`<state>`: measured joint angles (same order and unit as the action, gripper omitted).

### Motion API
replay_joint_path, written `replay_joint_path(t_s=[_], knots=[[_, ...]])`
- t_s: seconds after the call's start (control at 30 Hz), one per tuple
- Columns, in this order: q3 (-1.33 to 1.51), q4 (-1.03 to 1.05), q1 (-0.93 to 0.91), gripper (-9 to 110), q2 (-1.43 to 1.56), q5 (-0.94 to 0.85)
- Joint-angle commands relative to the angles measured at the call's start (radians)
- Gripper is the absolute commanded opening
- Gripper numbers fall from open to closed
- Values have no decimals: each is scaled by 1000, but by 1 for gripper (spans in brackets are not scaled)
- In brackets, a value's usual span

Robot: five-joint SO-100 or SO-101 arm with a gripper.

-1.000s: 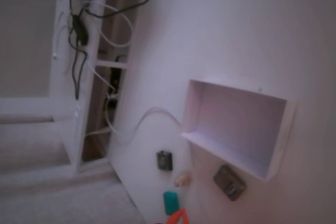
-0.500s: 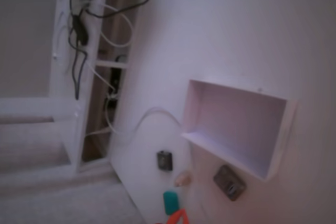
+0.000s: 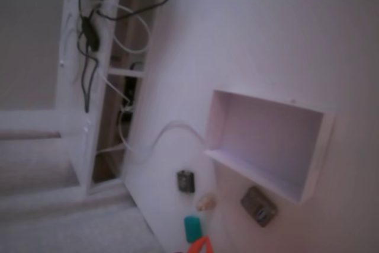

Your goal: Grasp the green cube and put it in the bin.

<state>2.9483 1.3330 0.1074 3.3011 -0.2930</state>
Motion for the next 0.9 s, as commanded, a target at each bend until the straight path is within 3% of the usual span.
replay_joint_path(t_s=[0.0, 0.33, 0.43, 0.6, 0.7, 0.73, 0.8, 0.87], knots=[[-3, 2, 86, -8, 8, -69], [0, 5, 166, -8, -2, -141], [-126, -115, 186, -8, -166, -189], [-752, -160, 202, -2, -744, -218], [-1310, 103, 242, 5, -1127, -215], [-1483, 195, 250, 13, -1238, -216], [-1767, 345, 255, 25, -1425, -230], [-1956, 457, 255, 30, -1568, -307]])
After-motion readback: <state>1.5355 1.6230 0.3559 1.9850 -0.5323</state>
